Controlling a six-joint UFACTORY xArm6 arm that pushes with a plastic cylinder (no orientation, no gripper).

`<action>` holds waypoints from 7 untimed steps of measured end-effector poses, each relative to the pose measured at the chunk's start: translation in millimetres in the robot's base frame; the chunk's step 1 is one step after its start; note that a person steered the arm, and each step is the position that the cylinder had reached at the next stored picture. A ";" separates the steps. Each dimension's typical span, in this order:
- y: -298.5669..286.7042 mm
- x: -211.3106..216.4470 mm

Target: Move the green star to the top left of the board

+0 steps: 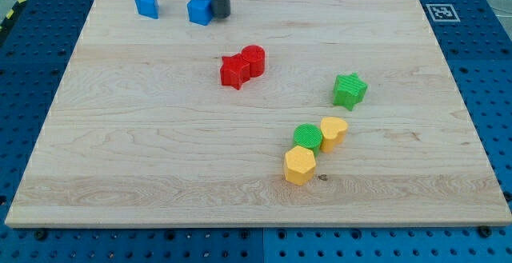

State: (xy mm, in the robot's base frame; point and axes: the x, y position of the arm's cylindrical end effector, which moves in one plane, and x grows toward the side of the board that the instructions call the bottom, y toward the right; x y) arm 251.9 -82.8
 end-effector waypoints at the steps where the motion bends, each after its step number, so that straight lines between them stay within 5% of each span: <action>1: -28.5 -4.5; 3: 4.5 -16.7; 7: 97.9 49.7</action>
State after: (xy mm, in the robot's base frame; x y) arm 301.5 15.1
